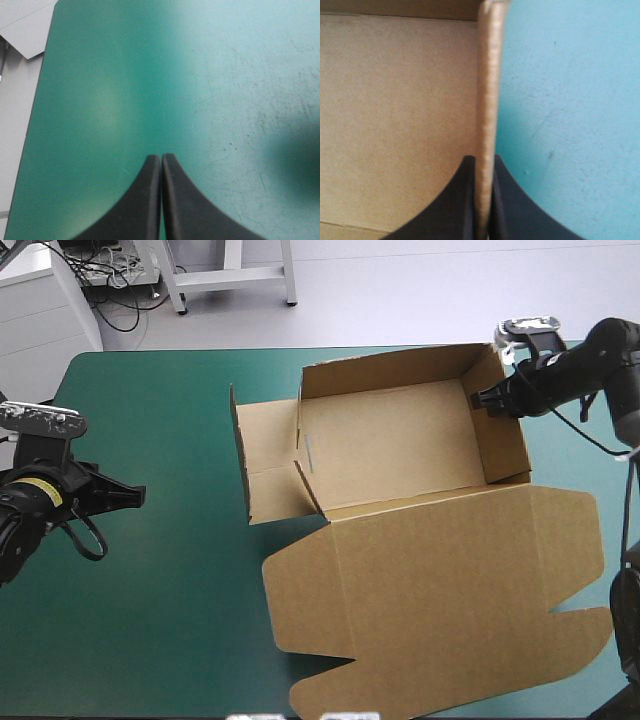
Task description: Fold the box
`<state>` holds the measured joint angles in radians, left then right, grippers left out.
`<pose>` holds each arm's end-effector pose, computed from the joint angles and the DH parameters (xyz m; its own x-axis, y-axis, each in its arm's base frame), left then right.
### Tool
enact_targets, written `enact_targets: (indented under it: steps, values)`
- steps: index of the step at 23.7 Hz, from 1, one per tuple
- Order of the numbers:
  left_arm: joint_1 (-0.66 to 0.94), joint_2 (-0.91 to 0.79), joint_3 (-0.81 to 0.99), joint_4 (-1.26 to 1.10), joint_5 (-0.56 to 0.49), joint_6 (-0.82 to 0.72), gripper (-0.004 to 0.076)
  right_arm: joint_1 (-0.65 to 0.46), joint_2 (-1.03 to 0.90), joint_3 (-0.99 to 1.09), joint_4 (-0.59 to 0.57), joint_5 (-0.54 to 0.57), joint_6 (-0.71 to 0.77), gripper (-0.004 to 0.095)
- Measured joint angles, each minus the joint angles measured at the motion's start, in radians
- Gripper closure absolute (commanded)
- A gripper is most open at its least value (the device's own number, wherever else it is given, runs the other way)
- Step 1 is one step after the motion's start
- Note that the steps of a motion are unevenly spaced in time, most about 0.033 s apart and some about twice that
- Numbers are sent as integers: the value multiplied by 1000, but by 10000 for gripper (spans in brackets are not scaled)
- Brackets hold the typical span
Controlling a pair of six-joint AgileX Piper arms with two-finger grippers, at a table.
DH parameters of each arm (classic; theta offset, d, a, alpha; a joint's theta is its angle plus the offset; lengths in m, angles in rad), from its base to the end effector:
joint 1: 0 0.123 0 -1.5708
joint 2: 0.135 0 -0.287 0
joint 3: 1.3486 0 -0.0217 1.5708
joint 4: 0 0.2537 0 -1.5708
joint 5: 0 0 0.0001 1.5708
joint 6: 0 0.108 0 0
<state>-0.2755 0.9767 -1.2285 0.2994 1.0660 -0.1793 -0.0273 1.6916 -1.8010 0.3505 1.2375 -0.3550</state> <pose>0.1847 -0.0232 0.4172 -0.6274 0.1461 -0.7648 0.0545 0.9881 0.1441 0.3713 0.0249 0.3843 -0.7951 -0.1995 -0.5727 -0.3389 0.9293 0.1468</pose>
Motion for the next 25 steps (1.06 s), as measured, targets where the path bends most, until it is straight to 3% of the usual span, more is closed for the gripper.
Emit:
enact_targets:
  steps: [5, 11, 19, 25]
  values:
    - [244, 0, 6, -310, -20, 261, 728, -36, -46, 0, 13, 6, -17, 932]
    - [670, 0, 232, -985, 32, 788, 729, -36, -53, 0, 96, 6, -42, 932]
    - [728, 133, 557, -1314, -107, 1059, 730, -36, -97, 0, 99, 6, -46, 931]
    - [729, 324, 581, -1563, -36, 1226, 730, -35, -144, 0, 99, 6, -46, 931]
